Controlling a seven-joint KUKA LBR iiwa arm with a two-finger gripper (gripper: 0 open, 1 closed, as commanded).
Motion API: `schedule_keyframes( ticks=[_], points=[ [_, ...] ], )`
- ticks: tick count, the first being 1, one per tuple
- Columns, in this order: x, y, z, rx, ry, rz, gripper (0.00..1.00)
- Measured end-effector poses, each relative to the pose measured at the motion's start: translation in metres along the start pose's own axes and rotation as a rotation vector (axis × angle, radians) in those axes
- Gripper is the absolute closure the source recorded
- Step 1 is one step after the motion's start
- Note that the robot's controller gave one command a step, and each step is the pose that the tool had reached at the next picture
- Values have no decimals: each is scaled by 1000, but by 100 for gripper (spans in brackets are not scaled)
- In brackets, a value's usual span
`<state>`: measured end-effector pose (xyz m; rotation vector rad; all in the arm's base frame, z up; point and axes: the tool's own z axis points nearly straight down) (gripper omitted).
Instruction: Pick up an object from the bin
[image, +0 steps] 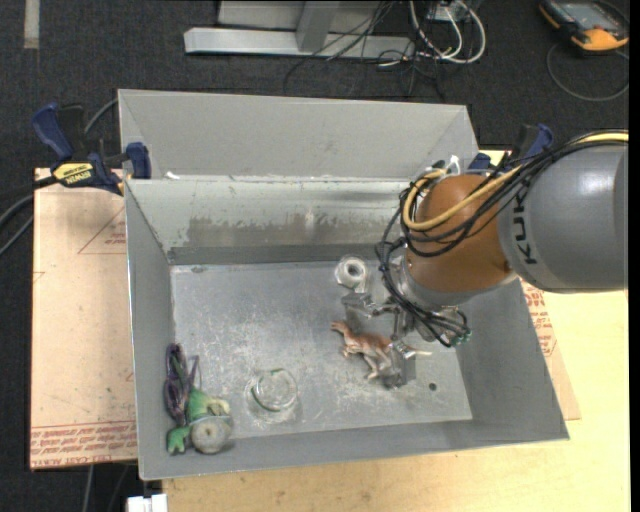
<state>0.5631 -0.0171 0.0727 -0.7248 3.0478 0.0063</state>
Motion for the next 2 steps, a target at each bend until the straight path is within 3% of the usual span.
schedule_keyframes(
  ticks=[1, 2],
  points=[
    [4, -11, 1, 9, -12, -165, 100],
    [5, -11, 1, 9, -12, -164, 100]
  ],
)
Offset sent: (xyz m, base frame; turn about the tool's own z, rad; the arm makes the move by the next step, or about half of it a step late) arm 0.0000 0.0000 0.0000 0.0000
